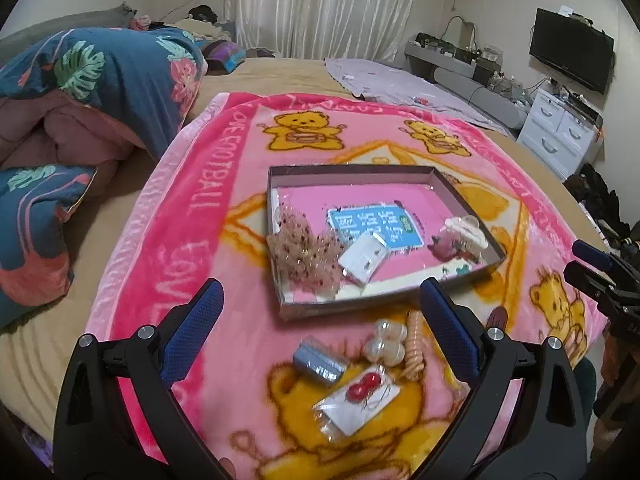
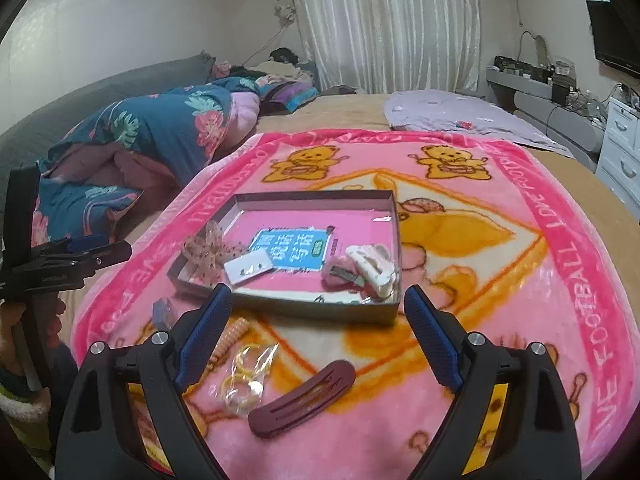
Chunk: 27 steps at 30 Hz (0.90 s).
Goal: Organize jewelry
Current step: 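Open both tools and move back toward the remaining jewelry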
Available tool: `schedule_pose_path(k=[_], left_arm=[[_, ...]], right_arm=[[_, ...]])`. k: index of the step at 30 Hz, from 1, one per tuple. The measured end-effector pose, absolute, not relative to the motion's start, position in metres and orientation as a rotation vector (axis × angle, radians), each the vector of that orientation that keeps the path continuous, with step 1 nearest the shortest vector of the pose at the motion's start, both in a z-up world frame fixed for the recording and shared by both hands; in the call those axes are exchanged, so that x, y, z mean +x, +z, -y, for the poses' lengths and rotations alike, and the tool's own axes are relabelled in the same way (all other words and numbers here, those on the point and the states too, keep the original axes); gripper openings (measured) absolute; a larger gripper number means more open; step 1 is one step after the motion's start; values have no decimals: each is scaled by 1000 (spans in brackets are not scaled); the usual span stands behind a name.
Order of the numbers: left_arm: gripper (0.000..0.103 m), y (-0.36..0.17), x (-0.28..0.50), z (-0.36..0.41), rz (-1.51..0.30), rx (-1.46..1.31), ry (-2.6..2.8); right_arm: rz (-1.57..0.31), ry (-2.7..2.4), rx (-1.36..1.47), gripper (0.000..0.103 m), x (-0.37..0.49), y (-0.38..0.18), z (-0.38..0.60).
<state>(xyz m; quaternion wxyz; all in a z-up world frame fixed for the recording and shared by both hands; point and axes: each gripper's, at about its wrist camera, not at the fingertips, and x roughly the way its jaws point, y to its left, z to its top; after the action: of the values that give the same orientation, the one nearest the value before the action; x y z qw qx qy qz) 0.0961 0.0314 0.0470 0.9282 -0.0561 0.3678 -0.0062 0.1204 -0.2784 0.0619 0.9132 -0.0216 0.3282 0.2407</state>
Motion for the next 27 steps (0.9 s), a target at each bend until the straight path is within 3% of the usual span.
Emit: schedule_pose_path(k=[27], left_arm=[[91,-17,49,-31,-916,-103,-25]], right_arm=[[-835,644,-177,87,92,16,222]])
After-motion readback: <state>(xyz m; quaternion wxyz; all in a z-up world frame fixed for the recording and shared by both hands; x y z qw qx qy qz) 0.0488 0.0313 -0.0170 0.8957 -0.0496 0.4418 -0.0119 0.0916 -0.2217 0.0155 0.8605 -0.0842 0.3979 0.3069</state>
